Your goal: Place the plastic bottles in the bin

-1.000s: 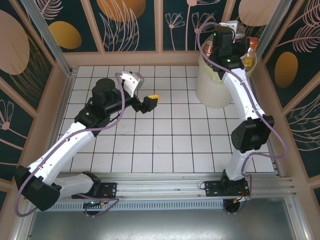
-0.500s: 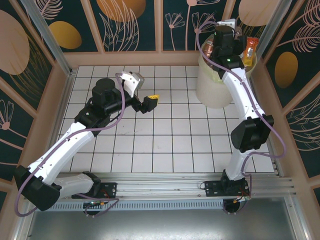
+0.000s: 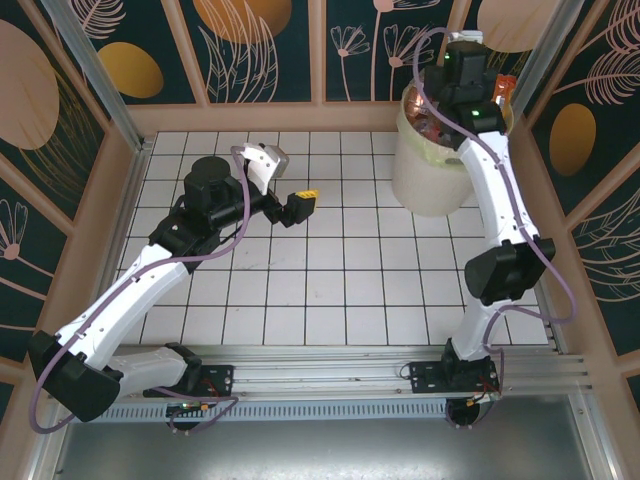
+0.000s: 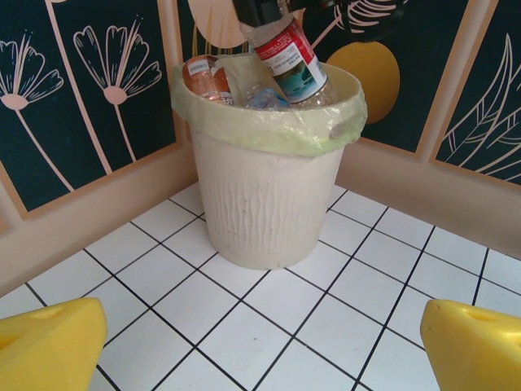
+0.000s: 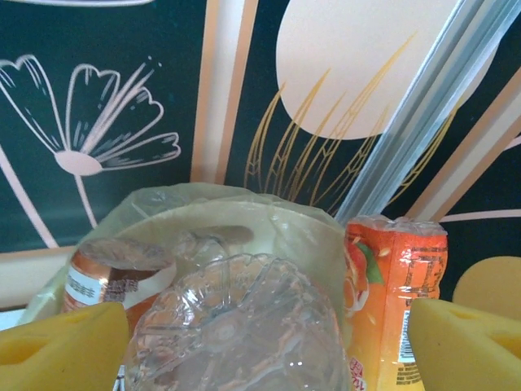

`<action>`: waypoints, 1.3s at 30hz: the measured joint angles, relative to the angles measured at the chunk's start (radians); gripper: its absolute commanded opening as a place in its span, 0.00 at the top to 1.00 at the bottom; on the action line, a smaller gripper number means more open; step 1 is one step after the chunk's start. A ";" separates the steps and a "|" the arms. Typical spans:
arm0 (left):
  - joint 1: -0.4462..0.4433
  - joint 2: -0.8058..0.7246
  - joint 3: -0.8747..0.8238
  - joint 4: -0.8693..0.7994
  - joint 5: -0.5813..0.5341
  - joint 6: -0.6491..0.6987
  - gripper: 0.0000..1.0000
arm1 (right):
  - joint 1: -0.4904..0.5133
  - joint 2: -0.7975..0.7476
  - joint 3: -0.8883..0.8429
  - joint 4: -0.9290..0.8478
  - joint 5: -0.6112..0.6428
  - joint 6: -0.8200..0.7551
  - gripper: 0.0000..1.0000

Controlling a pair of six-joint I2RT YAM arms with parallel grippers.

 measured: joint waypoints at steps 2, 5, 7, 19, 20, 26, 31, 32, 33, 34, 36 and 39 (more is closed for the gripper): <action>0.000 0.000 0.000 0.000 0.000 0.000 0.02 | -0.030 -0.032 0.001 -0.018 -0.079 0.036 0.14; 0.000 0.000 0.000 0.000 0.000 0.000 0.01 | -0.079 -0.111 -0.035 -0.018 -0.211 0.096 0.20; 0.000 0.000 0.000 0.000 0.000 0.000 0.01 | -0.122 -0.193 -0.100 -0.012 -0.332 0.150 0.28; 0.000 0.000 0.000 0.000 0.019 0.000 0.01 | -0.284 -0.367 -0.397 -0.029 -0.936 0.230 0.44; 0.000 0.000 0.000 0.000 0.019 0.000 0.01 | -0.284 -0.367 -0.410 -0.039 -0.963 0.225 0.44; 0.000 0.000 0.000 0.000 0.023 0.000 0.01 | -0.278 -0.378 -0.481 -0.063 -1.104 0.216 0.43; 0.000 0.000 0.000 0.000 0.023 0.000 0.01 | -0.273 -0.360 -0.496 -0.053 -1.186 0.238 0.43; 0.000 0.000 0.000 0.000 0.023 0.000 0.01 | -0.270 -0.352 -0.496 -0.048 -1.194 0.240 0.43; 0.000 0.000 0.000 0.000 0.023 0.000 0.01 | -0.264 -0.340 -0.496 -0.039 -1.204 0.242 0.42; 0.000 0.000 0.000 0.000 0.023 0.000 0.01 | -0.257 -0.327 -0.496 -0.031 -1.210 0.246 0.42; 0.000 0.000 0.000 0.000 0.023 0.000 0.01 | -0.239 -0.296 -0.494 -0.016 -1.217 0.254 0.42; 0.000 0.000 0.000 0.000 0.023 0.000 0.01 | -0.215 -0.245 -0.479 0.006 -1.215 0.267 0.42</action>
